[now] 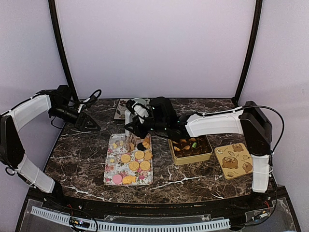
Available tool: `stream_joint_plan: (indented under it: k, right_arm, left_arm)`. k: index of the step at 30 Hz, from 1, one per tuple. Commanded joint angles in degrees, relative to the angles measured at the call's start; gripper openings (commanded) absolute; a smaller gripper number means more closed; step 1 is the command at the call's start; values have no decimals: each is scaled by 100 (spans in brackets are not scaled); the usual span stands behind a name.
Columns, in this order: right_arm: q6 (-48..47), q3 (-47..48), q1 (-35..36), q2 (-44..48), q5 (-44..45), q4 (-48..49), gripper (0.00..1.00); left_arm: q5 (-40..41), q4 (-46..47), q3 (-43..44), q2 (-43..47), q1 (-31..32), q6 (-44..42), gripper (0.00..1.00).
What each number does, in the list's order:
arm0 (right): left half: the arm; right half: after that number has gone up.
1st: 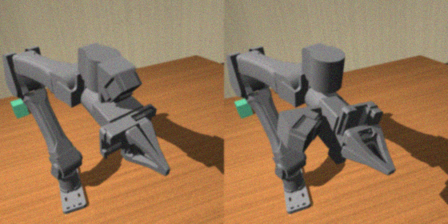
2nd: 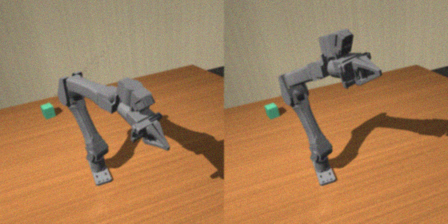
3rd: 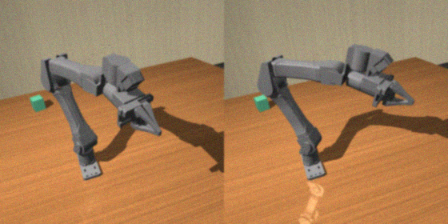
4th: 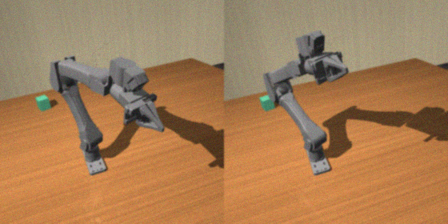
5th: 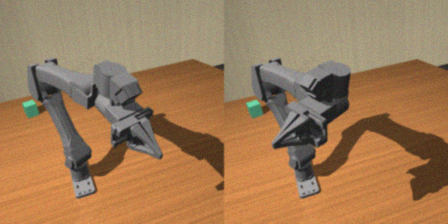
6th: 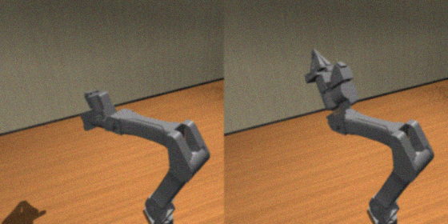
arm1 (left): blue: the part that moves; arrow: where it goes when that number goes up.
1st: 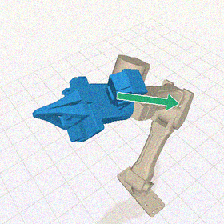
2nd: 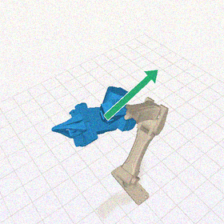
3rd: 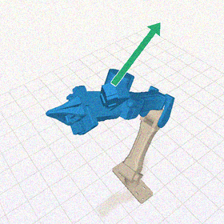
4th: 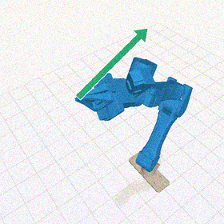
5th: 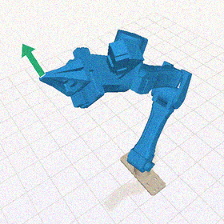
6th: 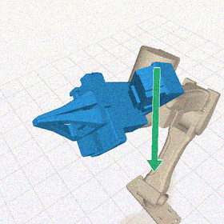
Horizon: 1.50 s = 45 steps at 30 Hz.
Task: Pack the cookies
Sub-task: Pick up the fake cookies from the plate, then place the fake cookies in the empty pocket of the box.
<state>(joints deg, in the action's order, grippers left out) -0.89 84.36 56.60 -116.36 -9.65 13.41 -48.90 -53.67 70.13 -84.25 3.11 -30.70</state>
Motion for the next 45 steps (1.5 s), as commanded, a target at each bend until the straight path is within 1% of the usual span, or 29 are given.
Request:
stream_joint_plan:
  k: [1,5,10,13,15,18,22,26,31,36,41,45]
  right_arm:
    - [27,-112,31,203,-109,100,29]
    - [53,-88,35,230,-47,102,13]
    - [-147,248,15,390,-29,-168,7]
    - [-245,268,-80,787,-54,-324,3]
    - [-312,154,-195,1180,-67,-477,2]
    - [-483,-365,-394,1918,51,-710,1]
    - [-724,-1346,-678,3048,520,-1220,0]
    - [-835,-2430,-1111,4119,1020,-1751,0]
    - [-964,-3174,-1564,5146,1549,-2288,0]
    - [-973,-3497,-1895,5576,1575,-2522,0]
    - [-1005,-3624,-2009,5536,1543,-2594,0]
    - [-1028,-3677,-2064,5527,1526,-2419,1]
  left_arm:
    - [-127,-161,89,142,-32,-94,92]
    - [-138,-161,63,142,-35,-94,92]
    - [-145,-195,93,152,-32,-107,92]
    - [-159,-194,84,172,-37,-123,91]
    - [-166,-196,83,159,-37,-123,91]
    - [-214,-221,103,122,-32,-124,91]
    - [-309,-231,113,97,-33,-118,89]
    - [-354,-330,148,20,-31,-180,88]
    - [-387,-340,123,9,-30,-219,88]
    - [-437,-320,141,-12,-31,-193,87]
    - [-470,-319,158,-10,-37,-182,87]
    - [-486,-350,168,-4,-31,-182,87]
